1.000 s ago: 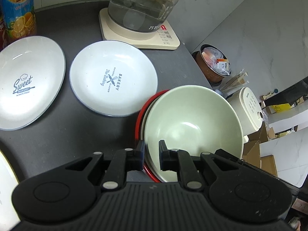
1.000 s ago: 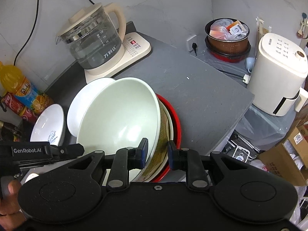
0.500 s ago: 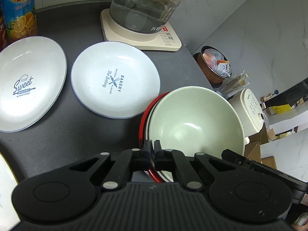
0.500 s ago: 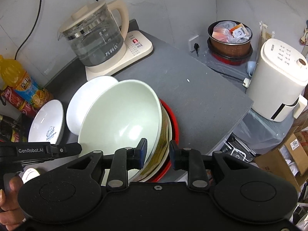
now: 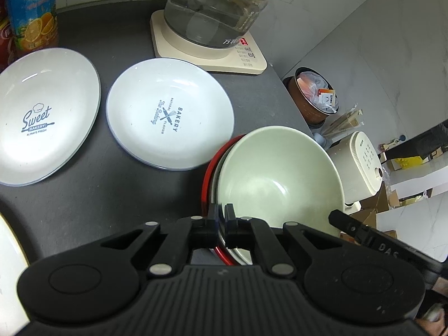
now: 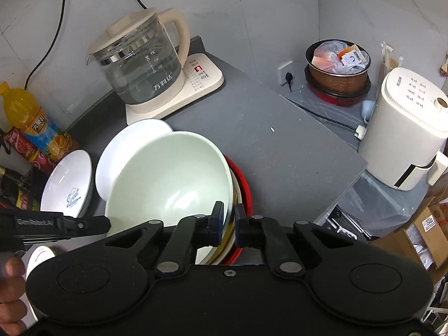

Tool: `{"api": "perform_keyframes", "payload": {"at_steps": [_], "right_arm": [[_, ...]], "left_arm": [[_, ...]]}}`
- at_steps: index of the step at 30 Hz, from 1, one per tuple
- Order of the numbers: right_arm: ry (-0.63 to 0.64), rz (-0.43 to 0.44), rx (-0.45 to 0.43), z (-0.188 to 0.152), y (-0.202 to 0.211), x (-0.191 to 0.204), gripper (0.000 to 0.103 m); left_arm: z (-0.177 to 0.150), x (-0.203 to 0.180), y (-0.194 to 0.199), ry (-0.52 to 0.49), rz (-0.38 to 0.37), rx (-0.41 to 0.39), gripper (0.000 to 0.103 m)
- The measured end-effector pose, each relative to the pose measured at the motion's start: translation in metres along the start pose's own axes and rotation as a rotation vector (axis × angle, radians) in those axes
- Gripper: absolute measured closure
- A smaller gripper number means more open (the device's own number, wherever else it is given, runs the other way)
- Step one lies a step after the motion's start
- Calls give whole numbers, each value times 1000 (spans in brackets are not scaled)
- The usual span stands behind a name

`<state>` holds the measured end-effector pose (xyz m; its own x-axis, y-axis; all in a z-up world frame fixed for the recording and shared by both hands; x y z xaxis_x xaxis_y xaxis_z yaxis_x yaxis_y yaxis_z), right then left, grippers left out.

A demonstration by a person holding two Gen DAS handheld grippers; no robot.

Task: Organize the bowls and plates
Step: 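Release the bowl and move both tools toward the white plates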

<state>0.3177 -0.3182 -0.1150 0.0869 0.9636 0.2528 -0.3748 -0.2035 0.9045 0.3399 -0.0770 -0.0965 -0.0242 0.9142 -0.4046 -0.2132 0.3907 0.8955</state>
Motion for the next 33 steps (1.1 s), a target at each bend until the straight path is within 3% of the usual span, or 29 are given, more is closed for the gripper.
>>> {"api": "perform_keyframes", "payload": {"at_steps": [10,15,17,20,26,33], "right_arm": [[7,16,40,-5,-5,-2,95],[-16,32,60,-6,-3,-3,93],[-26,37,59,-6,0,-3,88],[-14,30,44,-8,7,1,82],[9,28,11,-10,23,15,57],[64,62,-10,-10,31,49,42]], "left_arm": [[0,6,14,17,17,-15,94],[-2,10,21,11,41,-27,80],[-4,12,25,6,56,-34,64],[-8,16,32,7,79,-56,49],[-17,34,47,23,101,-78,39],[-33,54,66,37,143,-98,30]]}}
Point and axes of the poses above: each gripper's, at about its wrist camera, not at the fingertips, and y roughly against the way its jaws point, x to its left, z to its top, the point moved 2 cm from there along -y, roughly the way its jaws point, and after that the axes turned 9 degrees about x, right-handed, at the moved point
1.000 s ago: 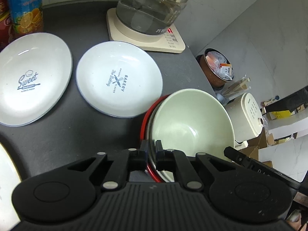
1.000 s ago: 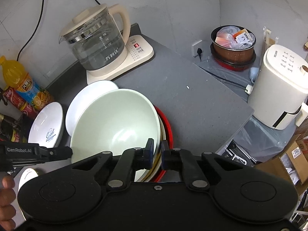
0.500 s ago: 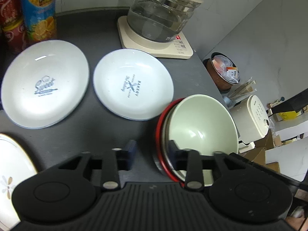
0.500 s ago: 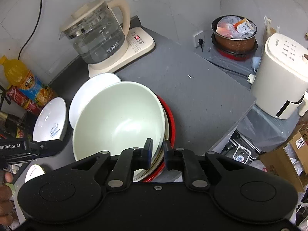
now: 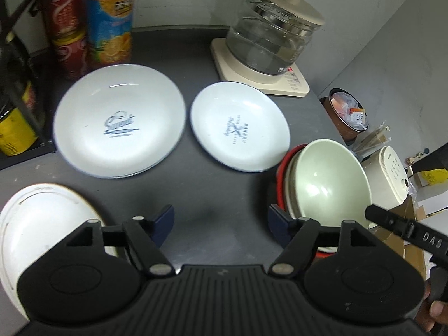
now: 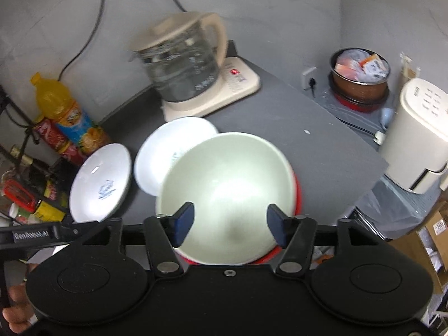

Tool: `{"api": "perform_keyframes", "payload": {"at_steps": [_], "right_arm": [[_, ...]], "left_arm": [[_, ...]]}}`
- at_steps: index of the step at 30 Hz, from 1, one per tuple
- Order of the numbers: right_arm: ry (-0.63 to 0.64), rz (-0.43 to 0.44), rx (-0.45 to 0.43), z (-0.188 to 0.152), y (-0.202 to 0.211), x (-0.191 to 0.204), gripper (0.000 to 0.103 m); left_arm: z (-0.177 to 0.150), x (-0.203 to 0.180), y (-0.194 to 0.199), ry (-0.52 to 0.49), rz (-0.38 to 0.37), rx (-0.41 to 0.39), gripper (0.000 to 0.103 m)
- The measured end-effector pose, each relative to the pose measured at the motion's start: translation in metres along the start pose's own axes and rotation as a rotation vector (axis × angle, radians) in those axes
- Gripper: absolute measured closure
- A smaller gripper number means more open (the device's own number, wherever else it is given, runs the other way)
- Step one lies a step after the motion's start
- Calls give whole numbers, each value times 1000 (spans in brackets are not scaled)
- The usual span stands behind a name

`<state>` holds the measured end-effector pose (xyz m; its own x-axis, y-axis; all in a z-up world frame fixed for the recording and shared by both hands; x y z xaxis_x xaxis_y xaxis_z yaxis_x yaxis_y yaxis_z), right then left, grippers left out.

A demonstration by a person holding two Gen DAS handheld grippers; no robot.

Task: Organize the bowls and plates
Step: 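Release the bowl and move both tools toward the white plates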

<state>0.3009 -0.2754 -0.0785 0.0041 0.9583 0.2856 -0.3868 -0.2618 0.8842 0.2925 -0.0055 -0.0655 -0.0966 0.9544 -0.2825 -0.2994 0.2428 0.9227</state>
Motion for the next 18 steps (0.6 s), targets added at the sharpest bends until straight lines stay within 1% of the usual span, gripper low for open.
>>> {"api": "perform_keyframes", "payload": {"at_steps": [2,6,8,14,18], "right_arm": [[24,8,-3,0,-1,11,36],[66,36,6,1,-4,33,34],[96,43,10,3,-6,43,28],[198,93,35,14,-15,68,26],[283,134,65,25,-26,83,26]], "left_arm": [[-4,6,4,4,8,-2,29],[-12,17,11,25,25,-2,28],[-16,22,14,47,36,-2,27],[-21,32,17,107,70,-12,27],[-23,35,19,170,101,-26,27]]}}
Point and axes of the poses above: each gripper's, at about its wrist camera, not at the fingertips, and y roughly against the way its jaws point, x to its left, z to its top, the point moved 2 cm from there along -y, roughly the way its jaws point, and after that the axes turned 9 degrees about x, right-handed, at the moved point
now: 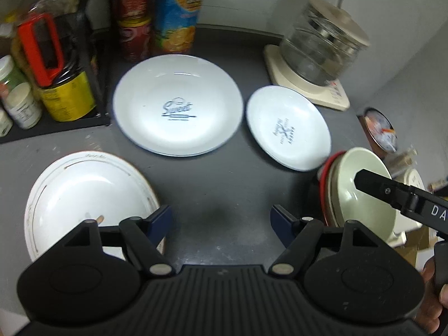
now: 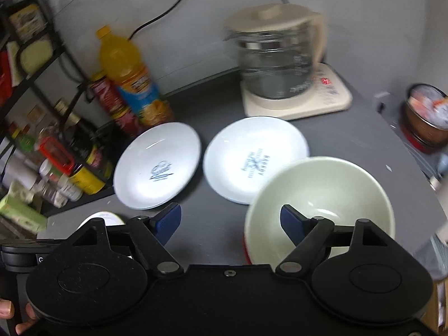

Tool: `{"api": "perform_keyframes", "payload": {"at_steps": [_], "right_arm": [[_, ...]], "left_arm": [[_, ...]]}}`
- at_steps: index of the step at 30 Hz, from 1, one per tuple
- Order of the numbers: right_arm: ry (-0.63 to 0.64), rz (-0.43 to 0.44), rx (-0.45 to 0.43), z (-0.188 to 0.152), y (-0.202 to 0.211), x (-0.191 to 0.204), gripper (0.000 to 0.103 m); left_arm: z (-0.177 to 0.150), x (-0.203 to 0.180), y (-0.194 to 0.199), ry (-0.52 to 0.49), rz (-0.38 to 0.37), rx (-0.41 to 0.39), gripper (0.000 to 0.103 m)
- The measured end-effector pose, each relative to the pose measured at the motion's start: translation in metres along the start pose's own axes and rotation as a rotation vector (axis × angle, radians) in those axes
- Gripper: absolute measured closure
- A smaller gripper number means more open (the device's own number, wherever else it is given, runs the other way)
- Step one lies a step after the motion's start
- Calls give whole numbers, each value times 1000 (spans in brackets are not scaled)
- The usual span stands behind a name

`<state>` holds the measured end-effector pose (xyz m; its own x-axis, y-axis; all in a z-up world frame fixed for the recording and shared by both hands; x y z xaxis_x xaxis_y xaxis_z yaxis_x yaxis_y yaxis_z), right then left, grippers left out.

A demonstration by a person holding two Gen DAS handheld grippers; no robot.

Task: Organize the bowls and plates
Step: 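Release the bowl and move both tools toward the white plates, then grasp the rim of the white 'Sweet' plate with both tools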

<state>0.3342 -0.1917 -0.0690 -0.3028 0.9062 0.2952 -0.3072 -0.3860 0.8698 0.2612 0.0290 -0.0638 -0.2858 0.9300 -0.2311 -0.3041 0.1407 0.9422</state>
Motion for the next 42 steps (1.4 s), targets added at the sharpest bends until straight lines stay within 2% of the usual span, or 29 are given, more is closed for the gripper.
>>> {"api": "perform_keyframes", "payload": {"at_steps": [10,21,32,42], "right_arm": [[191,127,80,37,-30,20,24],[406,203,149,60,-53,33,18],[603,221,195,70,-71,45,14],[705,187,212,79,-89,46,12]], "left_arm": [[-2,9,2,199,75,-25,27],[-13,13,-2,410,137,-55,27],[-26,7,-12,583,158,-93,27],[-26,11,-23,707,153,-150,27]]}}
Point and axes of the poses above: each gripper's, at about its wrist camera, not at the fingertips, and y roughly against the way its jaws point, x to its left, z to its top, the point moved 2 cm from there along -y, roughly the way its jaws point, and after that the axes turned 9 degrees about x, right-handed, at the moved point
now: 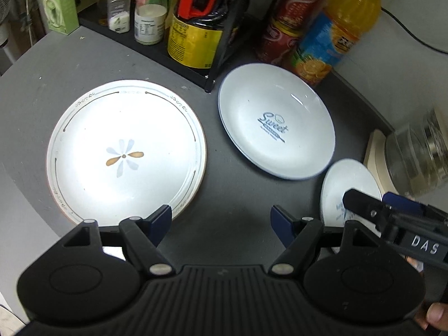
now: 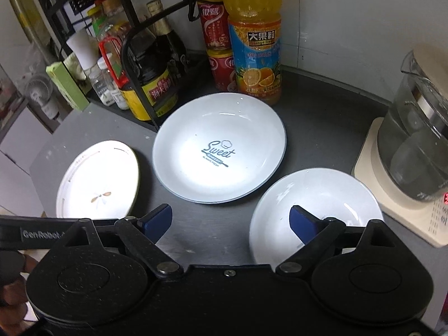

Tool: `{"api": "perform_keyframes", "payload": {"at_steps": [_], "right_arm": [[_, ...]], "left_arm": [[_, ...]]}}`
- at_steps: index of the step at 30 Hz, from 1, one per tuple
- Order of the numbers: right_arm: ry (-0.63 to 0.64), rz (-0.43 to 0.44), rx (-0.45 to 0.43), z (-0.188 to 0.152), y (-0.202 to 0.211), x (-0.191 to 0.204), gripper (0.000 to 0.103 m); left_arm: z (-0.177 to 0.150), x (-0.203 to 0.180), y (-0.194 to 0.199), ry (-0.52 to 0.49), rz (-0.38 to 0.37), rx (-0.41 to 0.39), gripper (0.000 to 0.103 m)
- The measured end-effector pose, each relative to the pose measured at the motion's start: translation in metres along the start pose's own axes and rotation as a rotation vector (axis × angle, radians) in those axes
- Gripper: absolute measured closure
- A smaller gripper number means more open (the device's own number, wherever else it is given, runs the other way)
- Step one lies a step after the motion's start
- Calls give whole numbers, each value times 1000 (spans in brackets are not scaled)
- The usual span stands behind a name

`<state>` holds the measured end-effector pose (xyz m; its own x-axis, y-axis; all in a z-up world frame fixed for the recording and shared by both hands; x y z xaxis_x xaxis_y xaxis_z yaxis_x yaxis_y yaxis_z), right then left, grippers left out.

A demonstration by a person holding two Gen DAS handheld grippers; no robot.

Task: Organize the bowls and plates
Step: 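Grasp the rim of the white 'Sweet' plate with both tools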

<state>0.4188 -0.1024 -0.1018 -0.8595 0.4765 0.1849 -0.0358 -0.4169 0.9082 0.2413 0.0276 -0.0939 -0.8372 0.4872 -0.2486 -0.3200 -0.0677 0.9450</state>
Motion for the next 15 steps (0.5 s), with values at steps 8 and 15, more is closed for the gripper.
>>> {"api": "perform_keyframes", "payload": {"at_steps": [8,15], "right_arm": [[61,-32,14,12,-16,-5,12],[58,-36,8,28,-32,-12,18]], "left_arm": [[12,-3,-14,57,-39,-38,30],[27,-9,-26,87,-82,-66,42]]}}
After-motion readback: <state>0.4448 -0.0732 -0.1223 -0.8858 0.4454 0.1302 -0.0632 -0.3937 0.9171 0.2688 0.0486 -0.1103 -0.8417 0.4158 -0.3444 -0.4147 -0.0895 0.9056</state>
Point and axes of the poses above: each gripper's, at about its wrist camera, not at the fingertips, and y roughly against the way its jaws point, x to its left, z to its top, the point moved 2 cm from there along -y, roughly the way its jaws point, and after that the axes turned 9 degrees about x, right-handed, at the moved point
